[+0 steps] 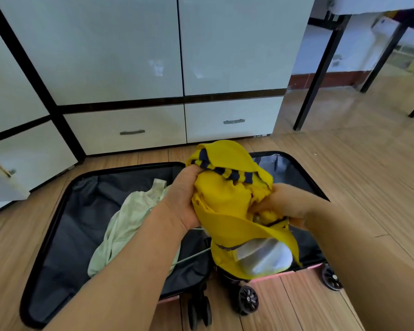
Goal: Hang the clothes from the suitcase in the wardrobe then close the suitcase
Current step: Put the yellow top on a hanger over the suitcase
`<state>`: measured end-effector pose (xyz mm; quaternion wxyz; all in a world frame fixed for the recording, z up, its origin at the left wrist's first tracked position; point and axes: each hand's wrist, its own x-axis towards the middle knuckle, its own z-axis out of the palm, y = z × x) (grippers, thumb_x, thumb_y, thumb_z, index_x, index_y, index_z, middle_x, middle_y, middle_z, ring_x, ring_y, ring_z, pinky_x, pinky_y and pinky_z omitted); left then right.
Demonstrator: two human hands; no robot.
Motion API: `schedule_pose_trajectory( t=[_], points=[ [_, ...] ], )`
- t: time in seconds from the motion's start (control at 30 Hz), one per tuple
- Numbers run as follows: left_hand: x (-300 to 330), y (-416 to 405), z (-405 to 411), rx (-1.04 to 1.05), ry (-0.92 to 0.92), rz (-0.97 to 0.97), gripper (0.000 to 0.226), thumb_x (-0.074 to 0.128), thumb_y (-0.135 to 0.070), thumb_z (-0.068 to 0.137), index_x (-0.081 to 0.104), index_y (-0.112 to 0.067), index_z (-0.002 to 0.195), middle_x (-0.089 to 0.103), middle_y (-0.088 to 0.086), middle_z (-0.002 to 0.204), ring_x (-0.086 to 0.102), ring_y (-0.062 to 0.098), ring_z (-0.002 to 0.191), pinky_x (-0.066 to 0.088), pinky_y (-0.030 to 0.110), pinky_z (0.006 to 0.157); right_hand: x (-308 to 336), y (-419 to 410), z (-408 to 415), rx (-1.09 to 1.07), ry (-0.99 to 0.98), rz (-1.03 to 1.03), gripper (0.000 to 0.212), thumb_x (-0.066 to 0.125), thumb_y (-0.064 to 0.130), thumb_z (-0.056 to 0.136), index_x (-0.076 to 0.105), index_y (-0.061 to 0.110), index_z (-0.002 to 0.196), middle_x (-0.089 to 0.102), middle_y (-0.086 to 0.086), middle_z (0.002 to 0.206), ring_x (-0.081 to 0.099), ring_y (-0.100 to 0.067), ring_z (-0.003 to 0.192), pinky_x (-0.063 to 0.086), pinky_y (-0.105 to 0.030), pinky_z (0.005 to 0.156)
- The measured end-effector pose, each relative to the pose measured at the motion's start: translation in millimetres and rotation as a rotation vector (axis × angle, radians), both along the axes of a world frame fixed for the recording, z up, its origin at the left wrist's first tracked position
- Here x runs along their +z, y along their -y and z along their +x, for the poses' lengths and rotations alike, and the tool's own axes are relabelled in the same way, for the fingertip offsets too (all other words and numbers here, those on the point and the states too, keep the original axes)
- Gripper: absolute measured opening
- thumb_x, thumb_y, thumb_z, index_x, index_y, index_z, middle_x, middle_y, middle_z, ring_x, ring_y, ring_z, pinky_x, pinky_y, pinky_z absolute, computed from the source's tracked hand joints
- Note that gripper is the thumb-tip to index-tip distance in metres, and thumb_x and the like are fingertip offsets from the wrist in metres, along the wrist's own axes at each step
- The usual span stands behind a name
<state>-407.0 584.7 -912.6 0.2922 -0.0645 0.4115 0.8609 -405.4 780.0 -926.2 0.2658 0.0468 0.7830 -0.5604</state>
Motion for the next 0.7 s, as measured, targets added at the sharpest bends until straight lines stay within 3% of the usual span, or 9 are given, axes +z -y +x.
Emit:
schedule_pose_trajectory(
  t=[0.07, 0.17, 0.27, 0.33, 0.4, 0.47, 0.6, 0.63, 0.7],
  points=[
    [-2.1, 2.8, -1.5, 0.007, -0.037, -0.149, 0.030, 0.065, -0.026, 0.078, 0.069, -0.014, 0.105, 0.072, 0.014, 0.103, 0.070, 0.031, 0.086, 0.053, 0.046, 0.084, 3.7, -3.4, -2.1, -0.242, 0.099, -0.245, 0.019, 0.064, 0.002, 0.082, 0.068, 0.004, 0.101, 0.071, -0.021, 0.097, 0.070, -0.032, 0.082, 0.058, -0.045, 0.074],
    [-20.8, 10.7, -10.5, 0.173, -0.133, -0.747, 0.045, 0.079, -0.023, 0.073, 0.064, -0.009, 0.114, 0.068, 0.019, 0.109, 0.065, 0.035, 0.101, 0.054, 0.045, 0.084, 14.4, -6.9, -6.1, -0.421, 0.173, -0.440, 0.019, 0.056, 0.006, 0.087, 0.066, 0.004, 0.102, 0.071, -0.019, 0.098, 0.069, -0.032, 0.083, 0.056, -0.045, 0.076],
    [-33.6, 13.6, -9.8, 0.168, -0.172, -1.260, 0.091, 0.074, -0.045, 0.075, 0.028, -0.013, 0.147, 0.041, 0.017, 0.141, 0.042, 0.034, 0.128, 0.042, 0.042, 0.096, 20.1, -1.3, -5.1, -0.500, 0.194, -0.496, 0.025, 0.054, 0.007, 0.089, 0.063, 0.002, 0.112, 0.065, -0.022, 0.113, 0.062, -0.037, 0.103, 0.048, -0.052, 0.088],
    [-30.6, 7.0, -4.5, 0.154, -0.315, -1.432, 0.096, 0.068, -0.054, 0.076, 0.018, -0.019, 0.150, 0.029, 0.014, 0.146, 0.032, 0.032, 0.133, 0.035, 0.043, 0.104, 23.3, 4.7, -6.3, -0.561, 0.183, -0.542, 0.025, 0.054, 0.010, 0.091, 0.063, 0.004, 0.114, 0.066, -0.020, 0.112, 0.062, -0.036, 0.103, 0.049, -0.051, 0.089],
    [-23.2, -2.0, 0.0, 0.327, -0.636, -1.474, 0.073, 0.070, -0.051, 0.075, 0.043, -0.024, 0.138, 0.043, 0.006, 0.131, 0.044, 0.025, 0.121, 0.040, 0.042, 0.101, 26.1, 7.2, -9.6, -0.602, 0.134, -0.559, 0.029, 0.055, 0.016, 0.092, 0.061, 0.008, 0.120, 0.066, -0.018, 0.115, 0.063, -0.033, 0.104, 0.049, -0.049, 0.091],
    [-14.2, -11.3, 3.1, 0.279, -0.878, -1.283, 0.050, 0.075, -0.046, 0.072, 0.057, -0.033, 0.117, 0.057, -0.006, 0.111, 0.056, 0.014, 0.101, 0.048, 0.039, 0.090, 29.0, 10.2, -10.0, -0.573, 0.123, -0.559, 0.031, 0.055, 0.022, 0.092, 0.062, 0.009, 0.119, 0.067, -0.016, 0.111, 0.066, -0.031, 0.094, 0.053, -0.044, 0.081],
    [-10.4, -17.0, 7.3, -0.143, -0.862, -0.916, 0.066, 0.084, -0.040, 0.065, 0.045, -0.053, 0.117, 0.060, -0.027, 0.110, 0.058, -0.003, 0.102, 0.049, 0.018, 0.088, 30.1, 12.1, -4.8, -0.354, 0.155, -0.562, 0.034, 0.055, 0.035, 0.089, 0.068, 0.009, 0.105, 0.072, -0.016, 0.096, 0.070, -0.029, 0.078, 0.056, -0.041, 0.075],
    [-14.9, -15.0, 6.0, -0.187, -0.845, -0.964, 0.068, 0.084, -0.037, 0.065, 0.046, -0.048, 0.120, 0.060, -0.025, 0.110, 0.058, -0.004, 0.100, 0.048, 0.015, 0.086, 29.0, 12.4, -3.1, -0.283, 0.145, -0.567, 0.037, 0.056, 0.039, 0.085, 0.069, 0.010, 0.103, 0.071, -0.015, 0.097, 0.070, -0.028, 0.080, 0.057, -0.042, 0.078],
    [-21.1, -13.4, 1.2, -0.347, -0.932, -1.280, 0.046, 0.075, -0.029, 0.079, 0.054, -0.025, 0.119, 0.063, -0.009, 0.110, 0.058, 0.006, 0.098, 0.048, 0.021, 0.084, 27.7, 11.7, 2.7, -0.186, 0.116, -0.589, 0.041, 0.063, 0.044, 0.070, 0.075, 0.013, 0.093, 0.072, -0.014, 0.099, 0.071, -0.026, 0.082, 0.058, -0.040, 0.078]
  ],
)
